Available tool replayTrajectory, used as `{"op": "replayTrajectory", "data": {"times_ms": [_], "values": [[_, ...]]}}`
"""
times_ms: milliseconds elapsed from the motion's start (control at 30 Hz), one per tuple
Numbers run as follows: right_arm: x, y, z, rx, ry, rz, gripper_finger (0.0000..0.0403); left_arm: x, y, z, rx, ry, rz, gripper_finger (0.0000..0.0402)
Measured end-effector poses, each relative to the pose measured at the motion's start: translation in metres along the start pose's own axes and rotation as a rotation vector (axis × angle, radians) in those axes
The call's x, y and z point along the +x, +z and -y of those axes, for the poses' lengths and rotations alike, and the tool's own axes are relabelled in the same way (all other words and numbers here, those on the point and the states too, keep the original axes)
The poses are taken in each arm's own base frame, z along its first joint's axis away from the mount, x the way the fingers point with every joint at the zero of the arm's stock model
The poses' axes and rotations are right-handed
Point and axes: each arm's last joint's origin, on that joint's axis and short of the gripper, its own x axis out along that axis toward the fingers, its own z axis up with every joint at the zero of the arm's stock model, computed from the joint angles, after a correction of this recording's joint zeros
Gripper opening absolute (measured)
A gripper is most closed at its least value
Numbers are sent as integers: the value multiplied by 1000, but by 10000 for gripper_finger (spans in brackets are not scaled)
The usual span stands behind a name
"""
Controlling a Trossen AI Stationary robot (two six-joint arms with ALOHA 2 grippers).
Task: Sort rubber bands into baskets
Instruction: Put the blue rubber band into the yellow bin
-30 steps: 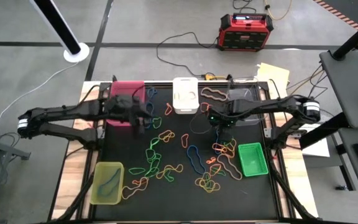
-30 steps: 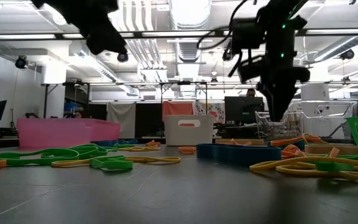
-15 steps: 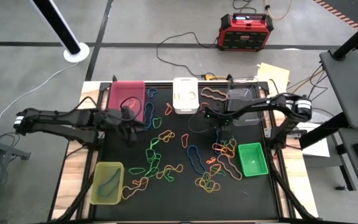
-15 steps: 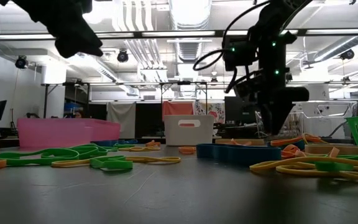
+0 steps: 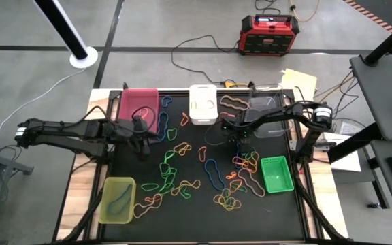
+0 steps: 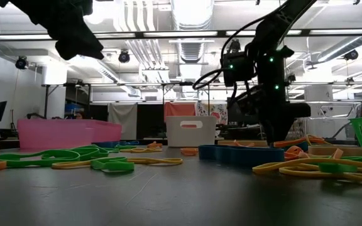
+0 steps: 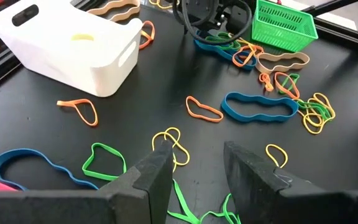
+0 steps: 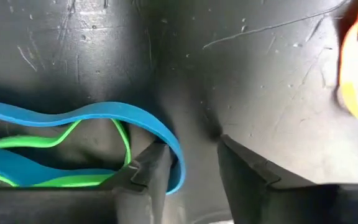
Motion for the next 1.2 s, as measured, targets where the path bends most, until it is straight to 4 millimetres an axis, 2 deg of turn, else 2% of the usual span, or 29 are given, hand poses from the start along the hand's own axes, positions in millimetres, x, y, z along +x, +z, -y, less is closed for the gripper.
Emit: {"op": "replayTrajectory", "data": {"times_ms": [200,267,367,467,700,833,1033,1200], "values": [[6,2,0,-7,8,-15,33,2,0,0,8,26,3,127],[3,1,0,-12,3,-7,17,2,0,0,8,27,2,127],[-9,0,1,-3,-19,41,11,5,3,1,3,20,24,127],[-31,-1,5,18,-80,130,10,8,6,3,18,31,54,127],[-82,-4,8,49,-176,440,9,18,8,4,49,73,69,131],[-105,-1,3,9,-225,616,9,23,12,6,45,74,101,145],[-122,19,-10,-139,-225,880,9,33,20,11,44,53,169,176],[-123,45,-21,-262,-293,1051,9,47,22,15,40,48,184,211]]}}
